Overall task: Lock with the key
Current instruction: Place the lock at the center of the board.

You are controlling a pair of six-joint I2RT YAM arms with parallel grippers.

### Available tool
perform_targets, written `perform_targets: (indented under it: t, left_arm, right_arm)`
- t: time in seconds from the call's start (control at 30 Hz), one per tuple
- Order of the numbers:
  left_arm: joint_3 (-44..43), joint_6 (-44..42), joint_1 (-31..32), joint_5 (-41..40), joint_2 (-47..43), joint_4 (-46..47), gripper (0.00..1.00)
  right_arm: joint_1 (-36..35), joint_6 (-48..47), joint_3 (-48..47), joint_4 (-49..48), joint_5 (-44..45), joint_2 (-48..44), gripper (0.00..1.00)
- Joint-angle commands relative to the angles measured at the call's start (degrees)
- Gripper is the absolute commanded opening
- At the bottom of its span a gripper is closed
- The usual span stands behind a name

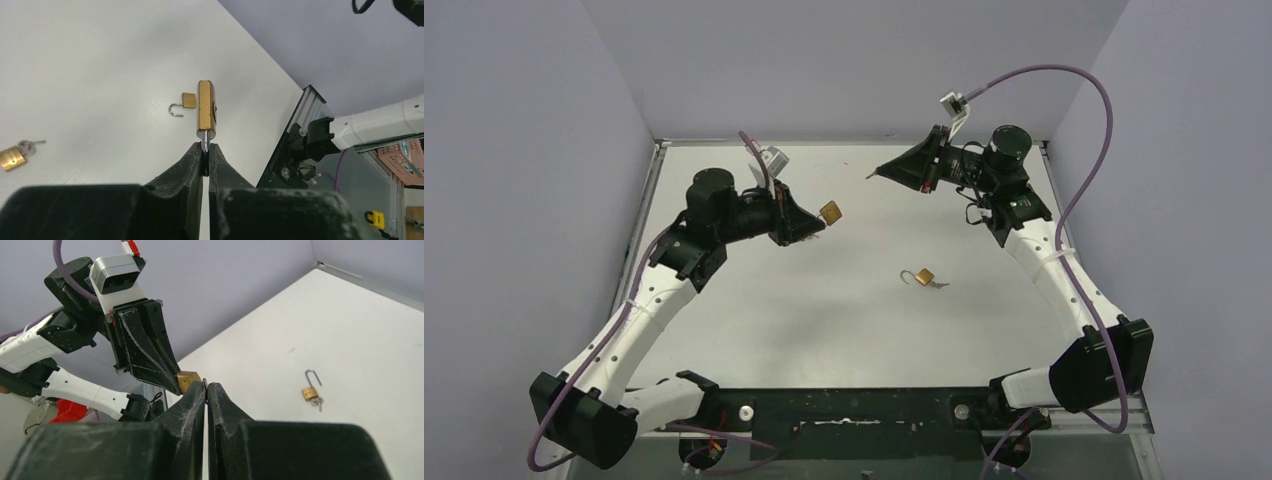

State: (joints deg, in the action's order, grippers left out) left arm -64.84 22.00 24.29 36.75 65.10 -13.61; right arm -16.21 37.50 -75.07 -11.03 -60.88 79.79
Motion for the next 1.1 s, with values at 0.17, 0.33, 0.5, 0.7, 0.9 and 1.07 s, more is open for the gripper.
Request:
perform_targets:
  t: [0.17,0.33,0.5,0.7,0.9,1.07]
  left_arm:
    - [3.3,-2.2,6.2,-8.8,5.4,5.2,0.00]
    - [0.4,-3.3,6.1,-10.8,13.6,5.7,0.00]
    - [-1.6,-1.3,6.0,-7.6,22.9,10.4,0.00]
    - [-7.7,-1.9,6.1,-7.7,32.3,9.1,0.00]
    - [-22.7,-9.5,6.3,-17.4,39.9,-13.1,0.00]
    - [-42.8,-9.9,6.5,-25.4,49.4,-38.5,0.00]
  right_arm:
    - [-0.1,-4.0,8.8,4.4,16.4,-3.0,0.00]
    - [-0.4,-1.4,12.5,2.8,21.1,-1.0,0.00]
    - [-0.7,-1.0,14.0,3.3,25.0,2.3,0.00]
    - [-0.9,-2.3,13.9,4.6,28.1,6.1,0.00]
    - [-0.9,-4.9,13.8,8.2,30.5,7.7,0.00]
    - [-1.2,-5.5,14.0,9.8,31.7,8.8,0.00]
